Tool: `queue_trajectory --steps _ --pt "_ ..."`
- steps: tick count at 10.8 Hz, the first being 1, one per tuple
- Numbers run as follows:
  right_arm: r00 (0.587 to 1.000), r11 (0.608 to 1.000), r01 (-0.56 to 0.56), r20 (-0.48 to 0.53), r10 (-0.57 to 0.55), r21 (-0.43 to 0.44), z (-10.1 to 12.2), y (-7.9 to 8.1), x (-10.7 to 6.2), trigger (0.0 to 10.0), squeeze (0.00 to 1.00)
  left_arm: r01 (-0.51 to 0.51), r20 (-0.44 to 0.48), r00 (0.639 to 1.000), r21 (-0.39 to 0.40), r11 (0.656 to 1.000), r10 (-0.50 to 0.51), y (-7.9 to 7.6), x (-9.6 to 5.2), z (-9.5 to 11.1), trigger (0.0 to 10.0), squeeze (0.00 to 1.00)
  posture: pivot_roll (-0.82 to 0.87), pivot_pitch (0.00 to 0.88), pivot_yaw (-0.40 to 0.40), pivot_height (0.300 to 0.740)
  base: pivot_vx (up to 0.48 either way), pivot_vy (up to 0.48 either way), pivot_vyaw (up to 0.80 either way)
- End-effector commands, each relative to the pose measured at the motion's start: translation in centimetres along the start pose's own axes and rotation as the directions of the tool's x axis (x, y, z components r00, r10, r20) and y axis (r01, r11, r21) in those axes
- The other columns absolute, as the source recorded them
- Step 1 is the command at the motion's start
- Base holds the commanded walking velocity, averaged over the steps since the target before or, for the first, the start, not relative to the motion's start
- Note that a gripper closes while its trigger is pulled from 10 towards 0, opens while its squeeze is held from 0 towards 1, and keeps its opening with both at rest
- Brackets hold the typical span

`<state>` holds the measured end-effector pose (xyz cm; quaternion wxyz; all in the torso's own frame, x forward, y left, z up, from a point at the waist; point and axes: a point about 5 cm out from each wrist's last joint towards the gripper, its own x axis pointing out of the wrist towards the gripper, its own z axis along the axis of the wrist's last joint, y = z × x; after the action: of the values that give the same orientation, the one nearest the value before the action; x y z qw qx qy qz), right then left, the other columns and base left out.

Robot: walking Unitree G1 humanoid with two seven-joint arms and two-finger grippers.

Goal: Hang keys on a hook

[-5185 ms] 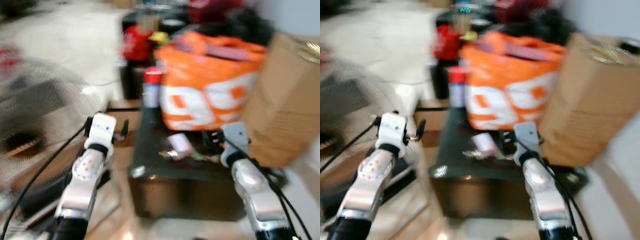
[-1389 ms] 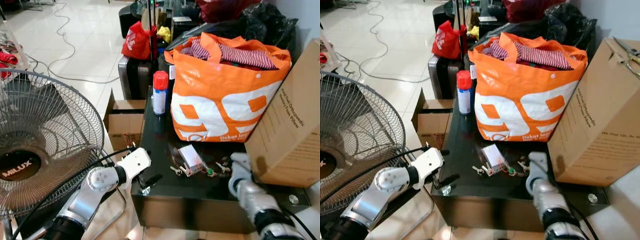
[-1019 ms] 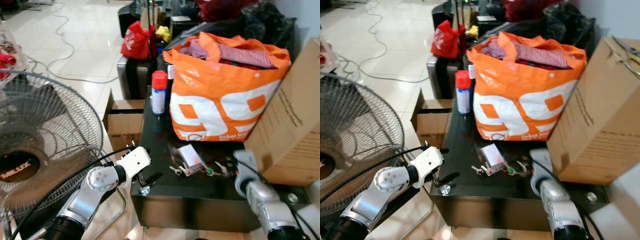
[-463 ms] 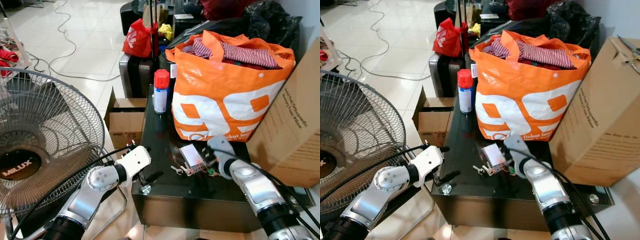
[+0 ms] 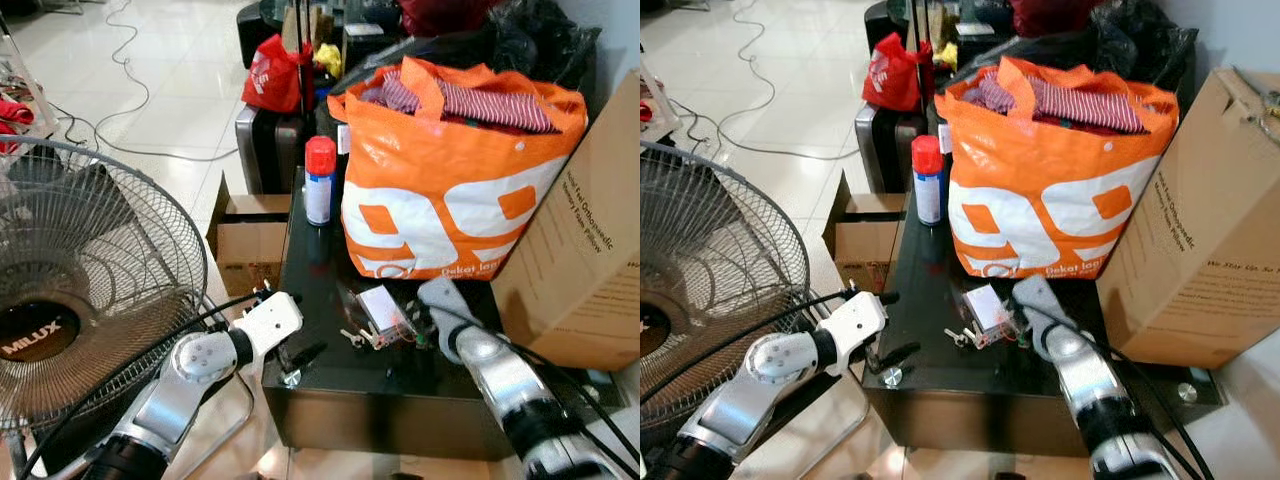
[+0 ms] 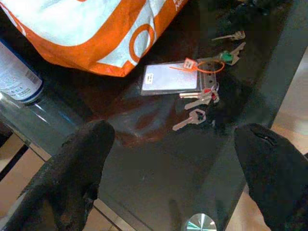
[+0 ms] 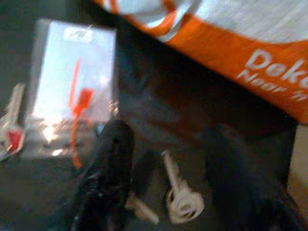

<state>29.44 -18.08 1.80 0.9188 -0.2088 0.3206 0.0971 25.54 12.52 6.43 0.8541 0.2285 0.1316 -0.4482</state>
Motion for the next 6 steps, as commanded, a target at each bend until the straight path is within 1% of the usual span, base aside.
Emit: queue_trajectory --steps 1,3,6 --pt "0.999 0.999 0.025 0.024 -0.026 0.047 0.4 -0.3 0.2 10.0 0.0 0.009 -0.006 1.0 0.01 1.0 -0.009 -0.1 -0.3 0.1 10.0 0.0 -0.1 0.067 0.034 0.74 0.0 0.0 0.0" --pt "0.999 0.998 0.046 0.011 -0.046 0.03 0.2 0.0 0.6 10.0 0.0 0.016 -0.006 1.0 0.013 1.0 -0.016 -0.1 -0.4 0.3 10.0 0.0 -0.09 0.09 0.032 0.74 0.0 0.0 0.0" --pt "0.997 0.992 0.078 -0.015 -0.077 0.096 -0.6 0.4 1.2 10.0 0.0 0.028 0.015 1.0 -0.001 1.0 -0.028 -0.3 -1.0 1.2 10.0 0.0 -0.07 0.138 0.034 0.74 0.0 0.0 0.0"
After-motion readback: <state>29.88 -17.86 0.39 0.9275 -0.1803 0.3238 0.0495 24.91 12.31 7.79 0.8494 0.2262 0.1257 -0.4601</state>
